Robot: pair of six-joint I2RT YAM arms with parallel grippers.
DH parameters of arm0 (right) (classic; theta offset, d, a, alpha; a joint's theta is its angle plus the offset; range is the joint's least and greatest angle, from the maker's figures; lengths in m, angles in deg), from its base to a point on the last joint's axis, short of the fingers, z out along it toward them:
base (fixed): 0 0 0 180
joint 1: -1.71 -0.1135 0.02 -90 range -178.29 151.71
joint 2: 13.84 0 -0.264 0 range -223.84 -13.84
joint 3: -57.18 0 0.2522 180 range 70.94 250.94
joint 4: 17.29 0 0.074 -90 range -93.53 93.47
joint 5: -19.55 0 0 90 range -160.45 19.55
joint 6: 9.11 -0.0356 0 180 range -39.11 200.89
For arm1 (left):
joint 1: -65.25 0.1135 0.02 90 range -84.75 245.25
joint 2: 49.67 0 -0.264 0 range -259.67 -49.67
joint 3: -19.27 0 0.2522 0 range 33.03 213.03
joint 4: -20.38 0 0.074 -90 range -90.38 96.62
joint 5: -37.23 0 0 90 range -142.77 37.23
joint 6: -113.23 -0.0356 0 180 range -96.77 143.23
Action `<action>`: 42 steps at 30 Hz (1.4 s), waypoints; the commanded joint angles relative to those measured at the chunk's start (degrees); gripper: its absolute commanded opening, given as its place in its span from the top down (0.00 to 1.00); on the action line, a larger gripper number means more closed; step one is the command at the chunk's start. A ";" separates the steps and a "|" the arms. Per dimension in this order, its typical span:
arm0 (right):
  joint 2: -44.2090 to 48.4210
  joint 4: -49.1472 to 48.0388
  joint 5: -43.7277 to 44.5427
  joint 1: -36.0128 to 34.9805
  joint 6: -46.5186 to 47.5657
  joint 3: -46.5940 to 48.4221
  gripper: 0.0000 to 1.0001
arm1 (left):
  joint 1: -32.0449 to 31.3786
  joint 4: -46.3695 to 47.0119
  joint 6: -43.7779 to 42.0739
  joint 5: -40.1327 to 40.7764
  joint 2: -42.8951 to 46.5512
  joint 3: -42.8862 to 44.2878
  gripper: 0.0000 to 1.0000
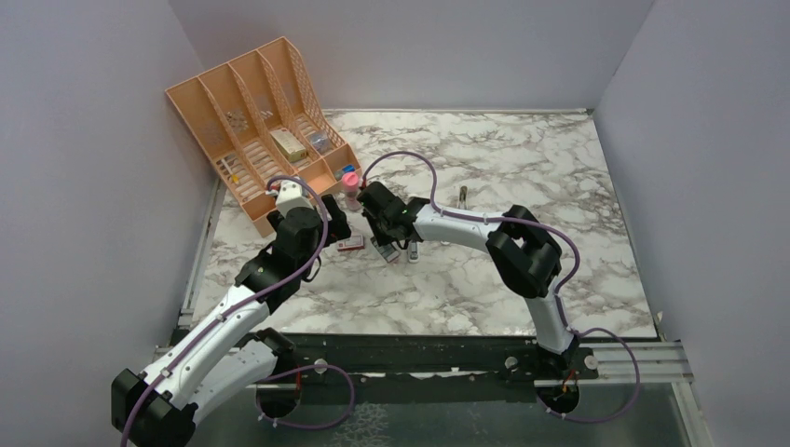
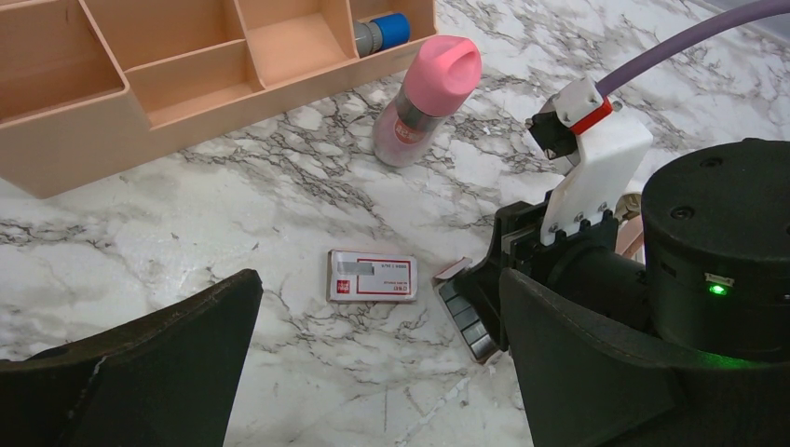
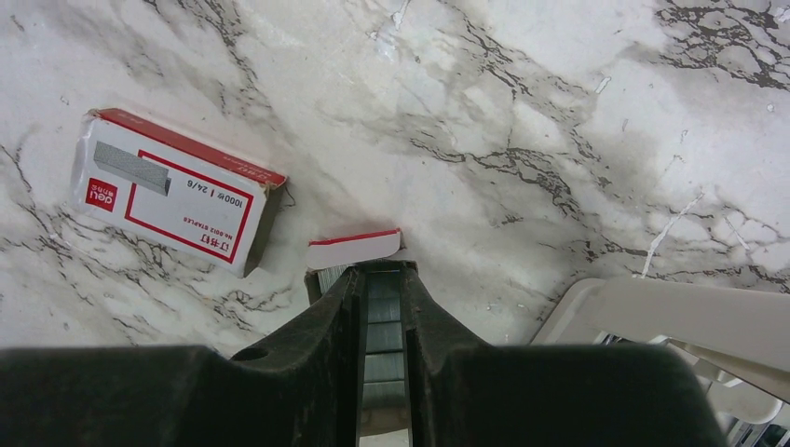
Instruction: Load the staples into the stapler
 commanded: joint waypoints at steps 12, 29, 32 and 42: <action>3.97 1.15 -1.27 -0.14 0.48 0.01 0.76 | 0.27 -0.64 -0.03 1.38 0.58 0.17 0.01; 19.44 10.30 -0.94 -0.14 -0.91 -12.92 0.76 | 0.25 -0.41 0.14 0.83 0.40 0.19 0.01; 23.12 12.85 -1.93 -0.14 -2.74 -16.58 0.76 | 0.27 0.28 -0.09 -0.14 0.34 0.17 0.01; 27.93 15.25 -2.99 0.51 -8.45 -26.40 0.75 | 0.28 0.77 0.41 -1.08 0.62 -0.68 0.01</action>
